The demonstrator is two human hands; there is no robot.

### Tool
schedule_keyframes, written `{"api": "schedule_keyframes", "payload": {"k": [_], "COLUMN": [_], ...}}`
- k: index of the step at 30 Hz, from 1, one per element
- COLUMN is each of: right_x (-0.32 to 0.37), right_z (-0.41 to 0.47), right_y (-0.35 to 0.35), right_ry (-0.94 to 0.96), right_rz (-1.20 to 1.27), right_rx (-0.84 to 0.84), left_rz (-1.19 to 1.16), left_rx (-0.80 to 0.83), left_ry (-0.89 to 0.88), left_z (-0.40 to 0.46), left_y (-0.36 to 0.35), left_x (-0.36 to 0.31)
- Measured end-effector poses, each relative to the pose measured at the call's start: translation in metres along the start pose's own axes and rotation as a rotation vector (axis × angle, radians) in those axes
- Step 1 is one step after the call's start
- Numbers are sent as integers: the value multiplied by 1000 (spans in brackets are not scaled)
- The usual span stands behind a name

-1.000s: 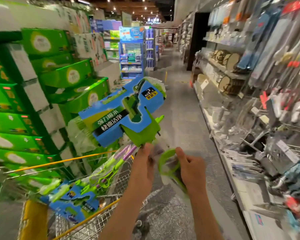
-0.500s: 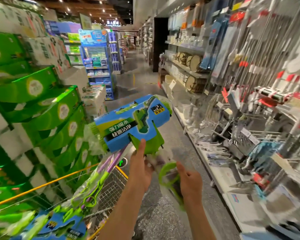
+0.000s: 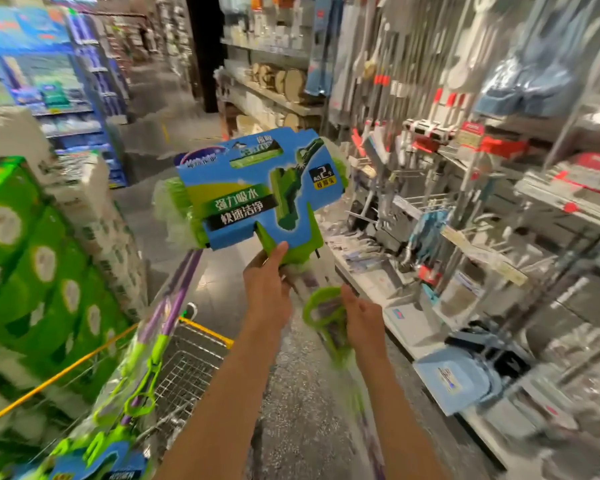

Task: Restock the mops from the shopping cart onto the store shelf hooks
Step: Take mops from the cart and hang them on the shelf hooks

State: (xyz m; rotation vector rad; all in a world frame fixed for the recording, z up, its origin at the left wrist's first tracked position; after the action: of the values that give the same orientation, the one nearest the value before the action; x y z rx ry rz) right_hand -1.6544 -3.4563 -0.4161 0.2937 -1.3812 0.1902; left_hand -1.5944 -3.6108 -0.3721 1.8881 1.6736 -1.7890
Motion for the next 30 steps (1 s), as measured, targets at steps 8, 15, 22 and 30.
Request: {"api": "schedule_keyframes", "payload": {"k": [8, 15, 22, 30], "right_x": [3, 49, 67, 70], "right_z": [-11, -11, -31, -82], "right_y": [71, 130, 223, 355], "right_ry": [-11, 149, 177, 219], "right_rz": [50, 58, 57, 44], "right_rx": [-143, -266, -407, -658], "left_rz": [129, 230, 281, 458], "left_rx": [252, 520, 742, 964], "left_ry": [63, 150, 309, 337], "left_z": [-14, -48, -102, -179], "left_y": [-34, -84, -145, -218], "left_x": [47, 100, 162, 242]}}
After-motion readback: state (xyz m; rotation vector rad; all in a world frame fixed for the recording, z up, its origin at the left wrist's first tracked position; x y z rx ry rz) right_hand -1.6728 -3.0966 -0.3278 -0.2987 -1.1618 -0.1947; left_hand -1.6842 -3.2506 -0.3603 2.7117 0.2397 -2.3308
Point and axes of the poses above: each hand's wrist, its own z-axis towards the middle knuckle, its own y-axis out of the back of the hand, x = y × z, the point moved 4 cm from there along z, towards the middle knuckle, and after that the axes turned 10 degrees about y, right-handed, at the moved point
